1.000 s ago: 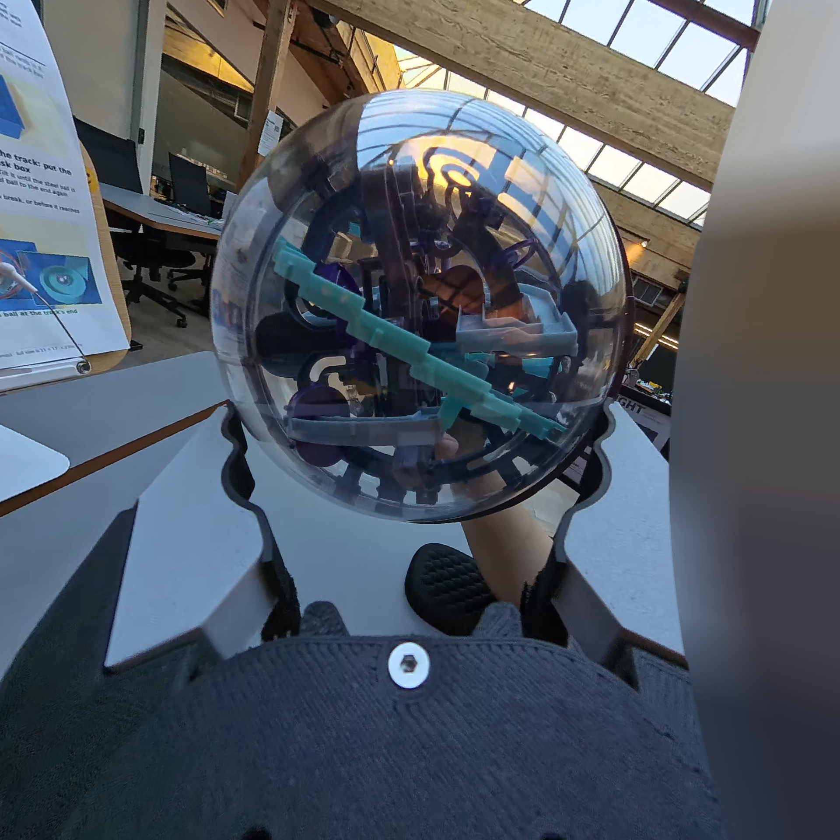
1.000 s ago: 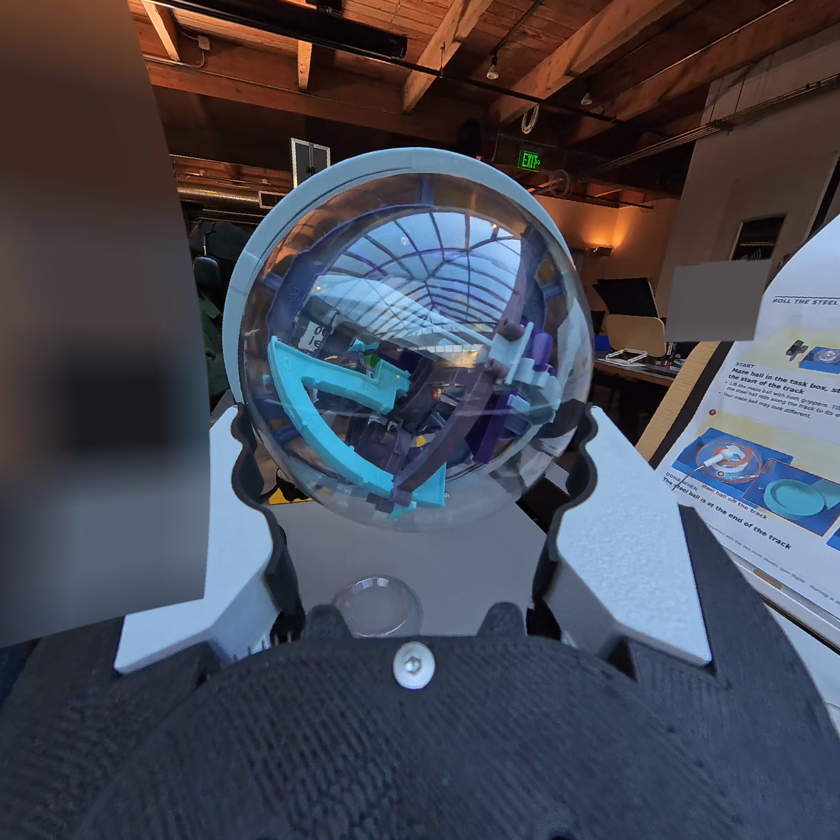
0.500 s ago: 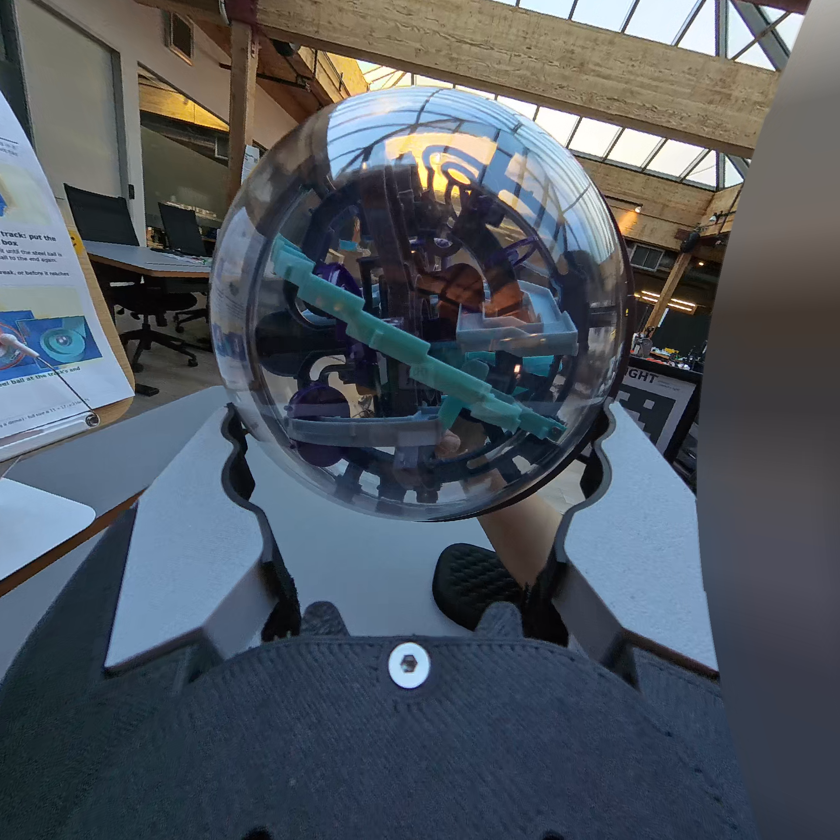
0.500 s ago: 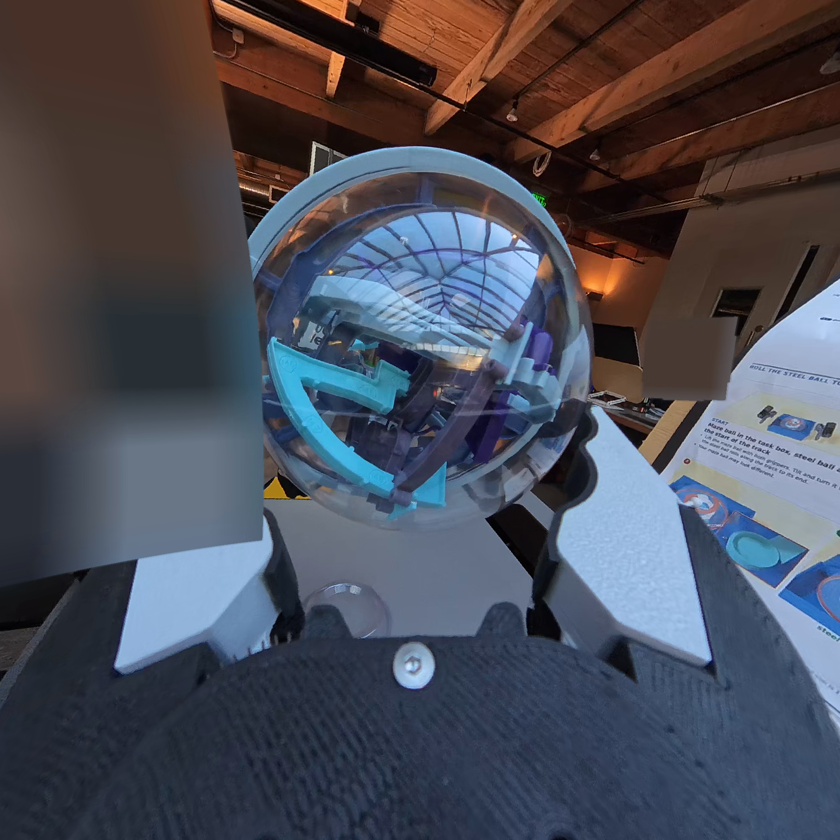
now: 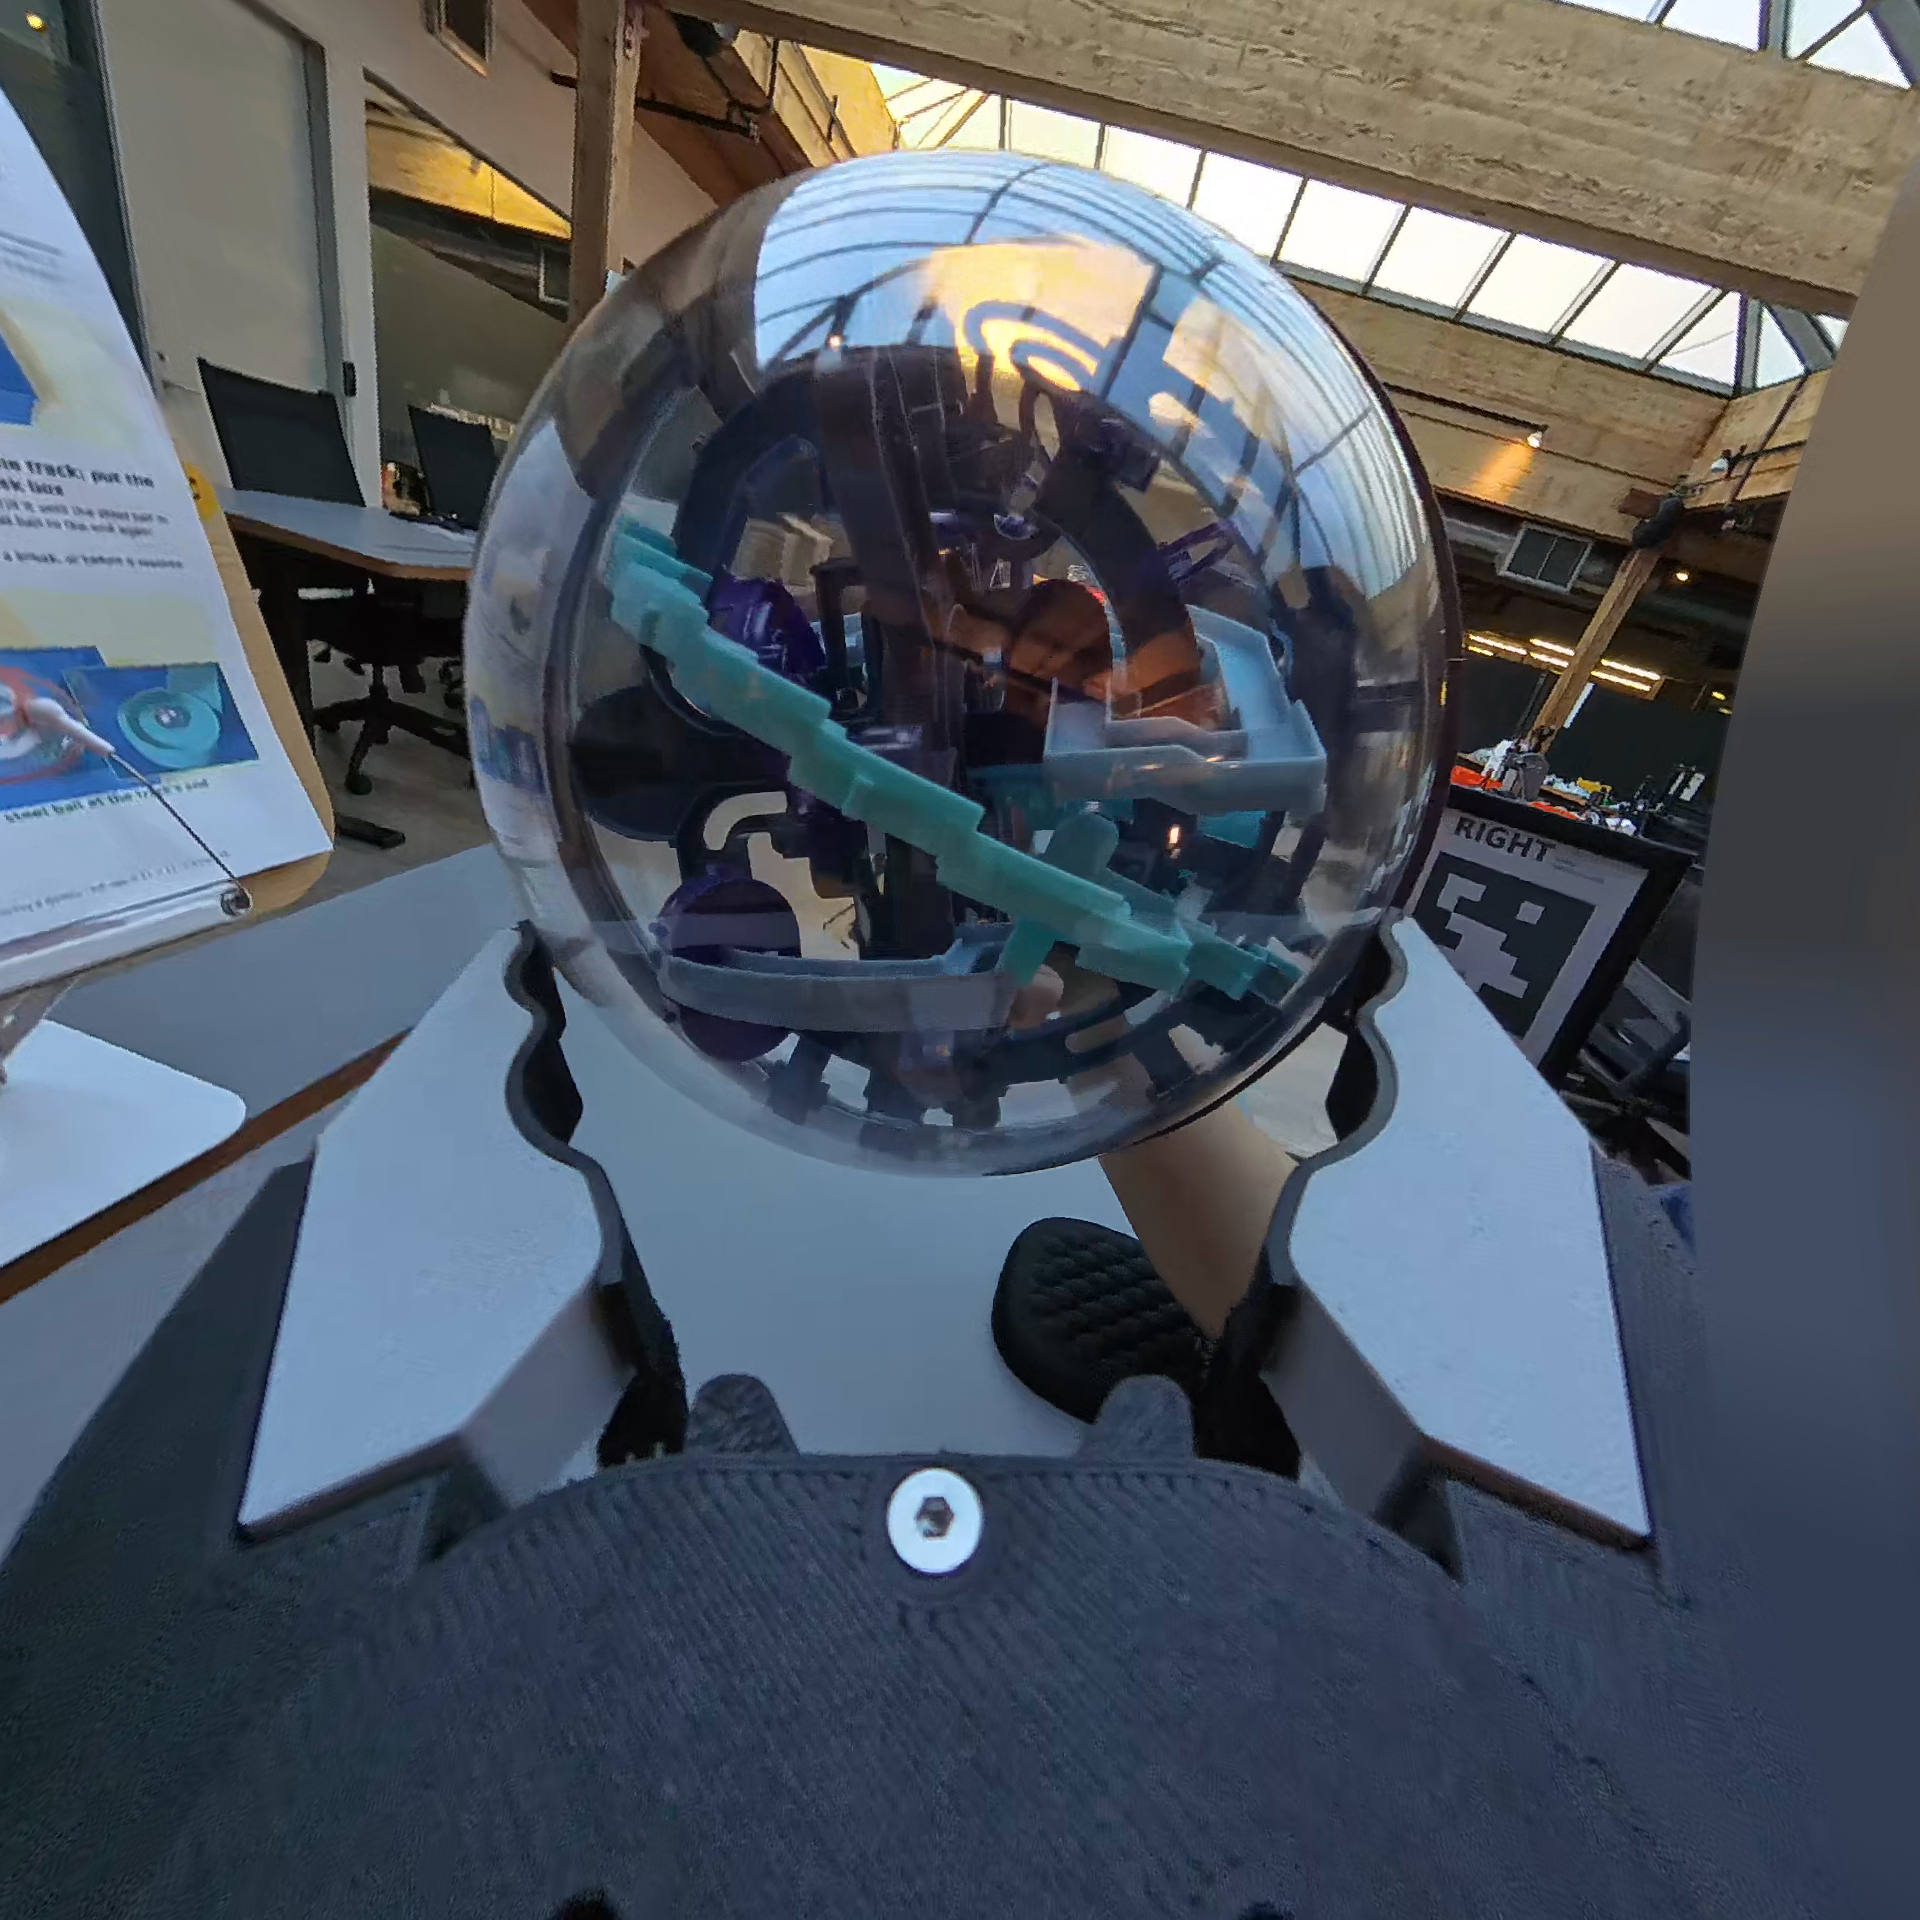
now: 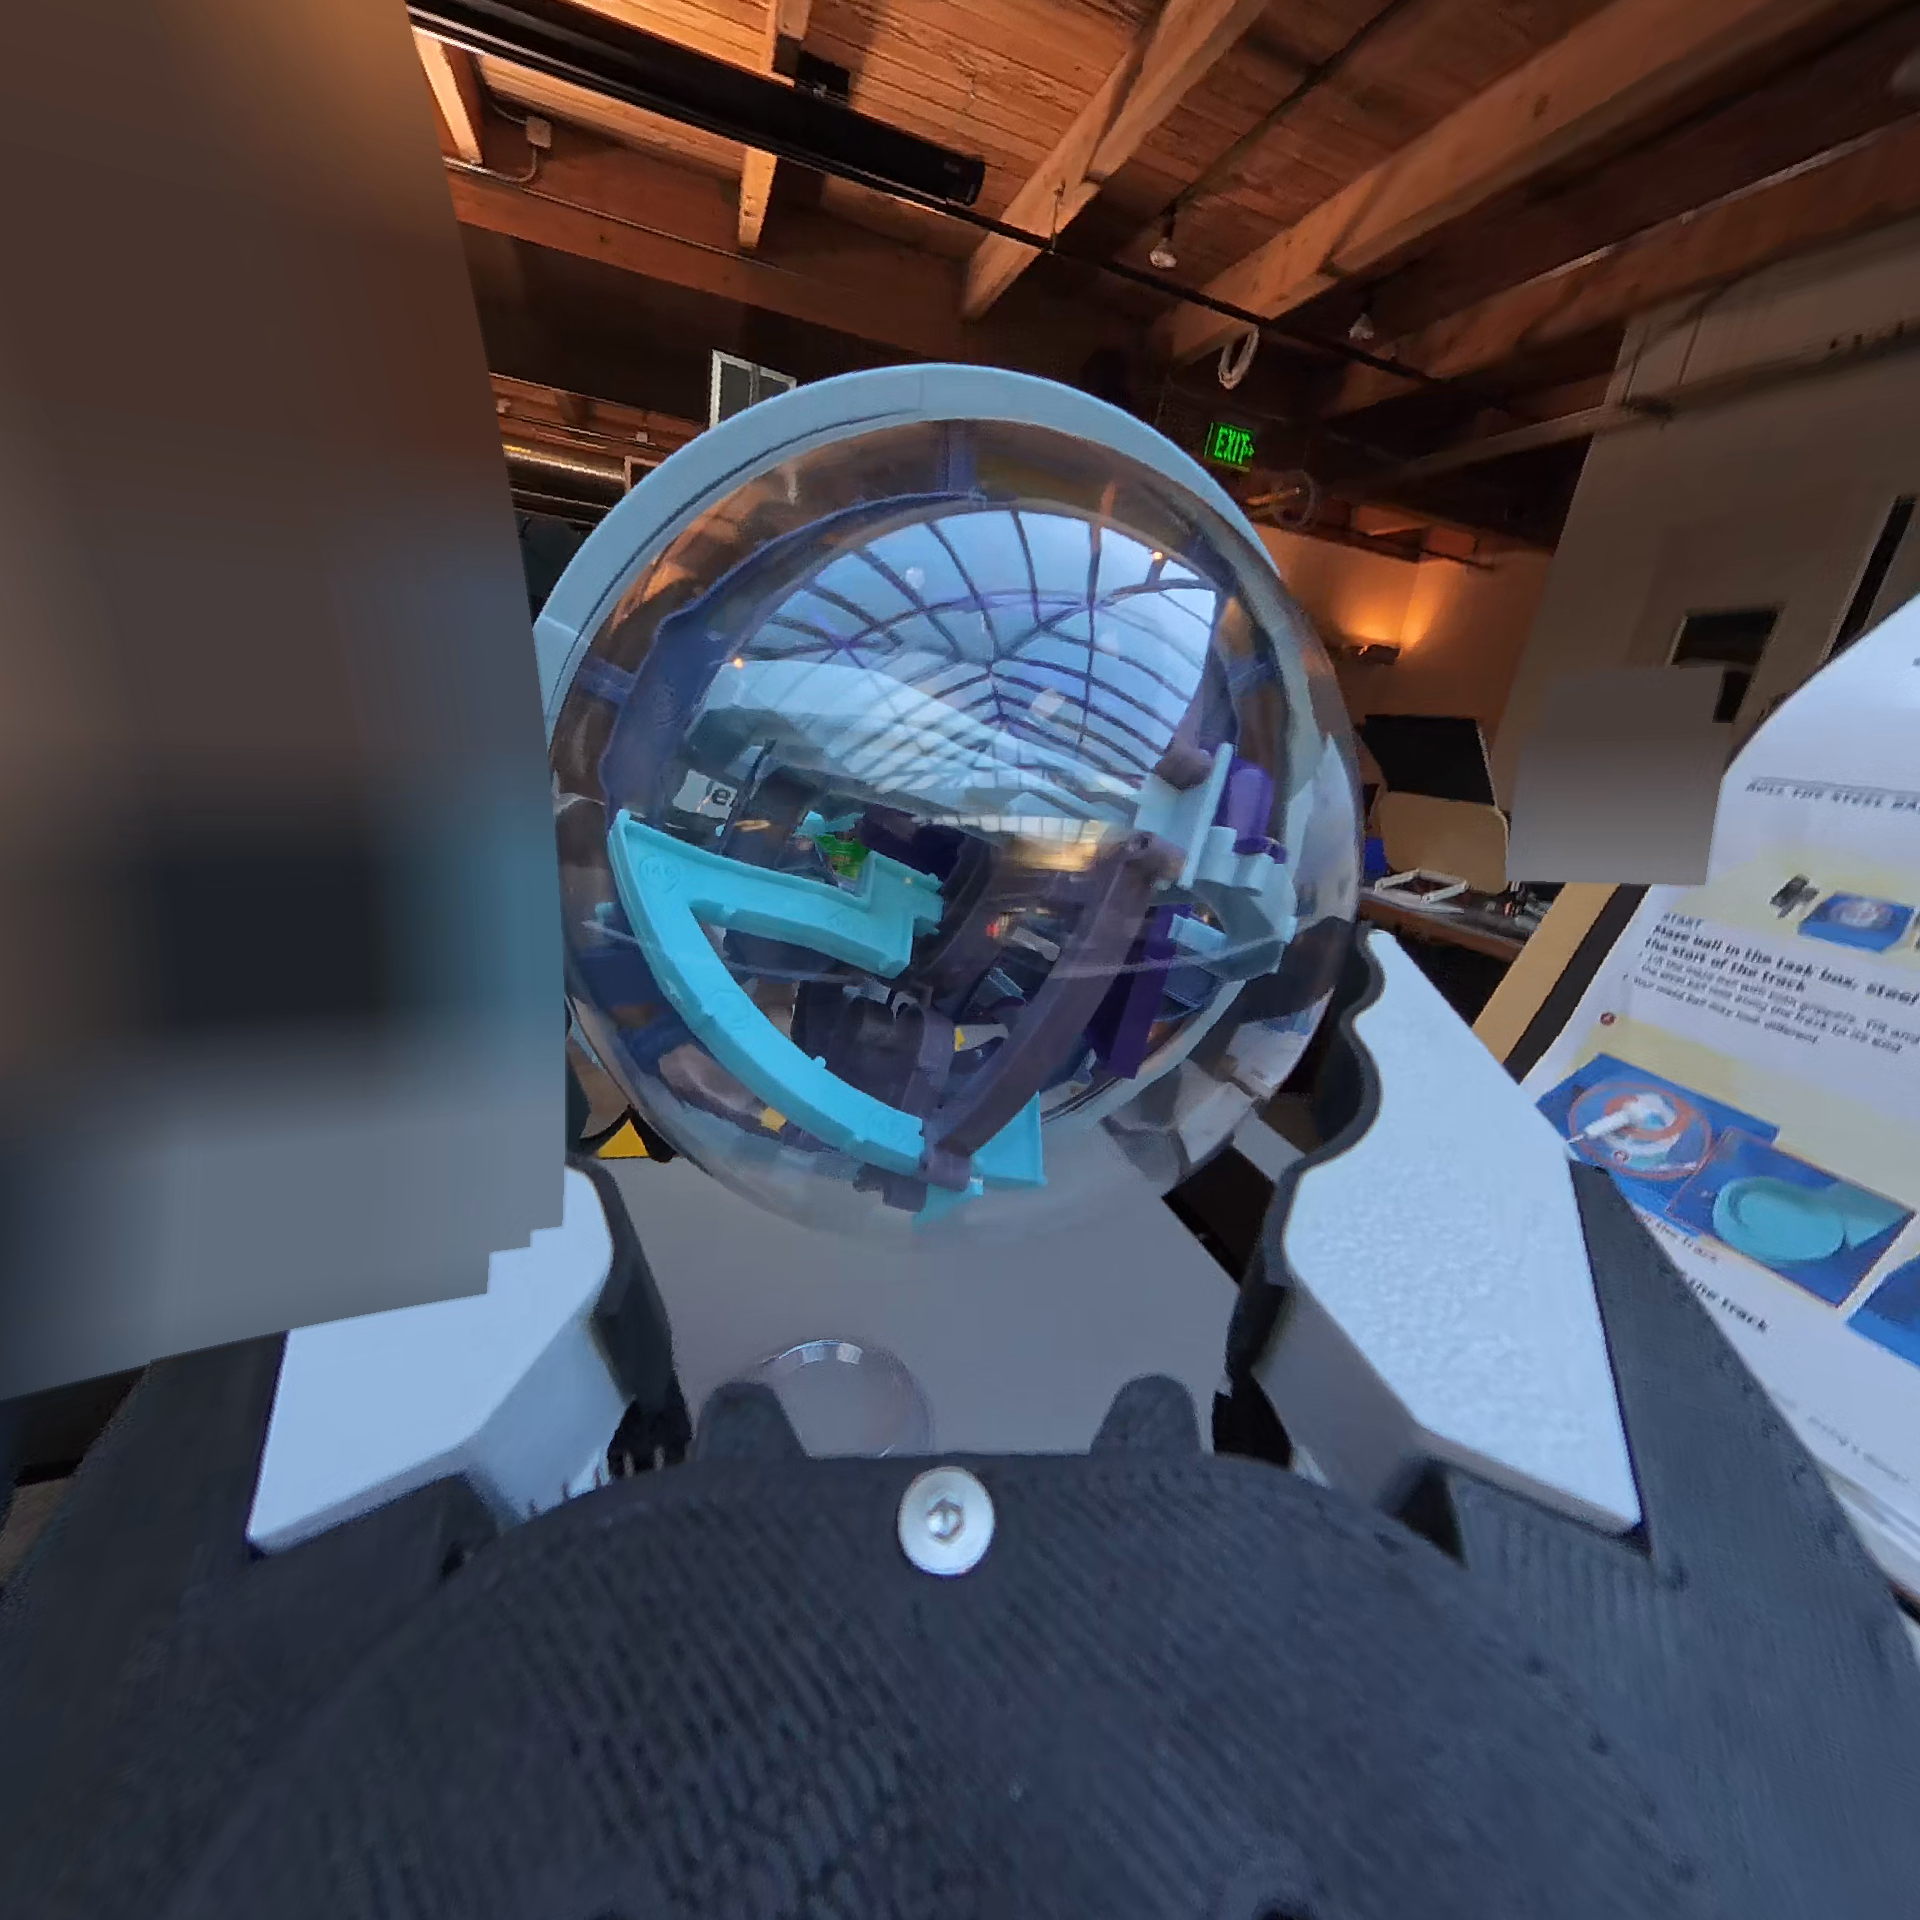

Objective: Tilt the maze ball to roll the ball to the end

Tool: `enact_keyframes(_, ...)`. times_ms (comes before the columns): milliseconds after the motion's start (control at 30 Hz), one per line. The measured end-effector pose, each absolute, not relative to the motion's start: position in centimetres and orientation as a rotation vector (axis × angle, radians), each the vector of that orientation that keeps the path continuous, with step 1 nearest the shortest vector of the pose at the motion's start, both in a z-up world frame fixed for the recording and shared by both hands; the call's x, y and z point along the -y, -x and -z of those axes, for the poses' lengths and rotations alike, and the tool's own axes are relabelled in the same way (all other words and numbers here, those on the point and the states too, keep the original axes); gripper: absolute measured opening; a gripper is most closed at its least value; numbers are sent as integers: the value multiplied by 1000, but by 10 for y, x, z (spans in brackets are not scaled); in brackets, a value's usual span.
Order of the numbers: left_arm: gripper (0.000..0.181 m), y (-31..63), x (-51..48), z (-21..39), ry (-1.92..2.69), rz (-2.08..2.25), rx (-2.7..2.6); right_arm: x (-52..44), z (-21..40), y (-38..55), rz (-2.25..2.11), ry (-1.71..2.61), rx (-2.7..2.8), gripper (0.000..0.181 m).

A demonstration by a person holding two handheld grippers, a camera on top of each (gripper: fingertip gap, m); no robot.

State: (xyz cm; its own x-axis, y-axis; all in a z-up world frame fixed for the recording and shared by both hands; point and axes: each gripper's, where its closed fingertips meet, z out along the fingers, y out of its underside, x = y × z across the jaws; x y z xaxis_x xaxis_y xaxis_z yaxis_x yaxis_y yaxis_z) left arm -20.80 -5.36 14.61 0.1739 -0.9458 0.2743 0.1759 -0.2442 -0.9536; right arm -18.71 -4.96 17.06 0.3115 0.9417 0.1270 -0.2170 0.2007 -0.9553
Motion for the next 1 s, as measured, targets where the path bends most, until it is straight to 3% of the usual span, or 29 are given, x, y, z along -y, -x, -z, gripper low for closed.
enact_keyframes(33,147,207,52,-144,1388,1335,-793,47,-170,187,-995,1055,877,143)
enact_keyframes(467,147,182,37,-98,1661,1929,-556,1,-148,173,-1159,1366,646,145)
enact_keyframes(1000,146,180,26,-89,1676,1935,-500,-10,-135,171,-1168,1421,634,145)
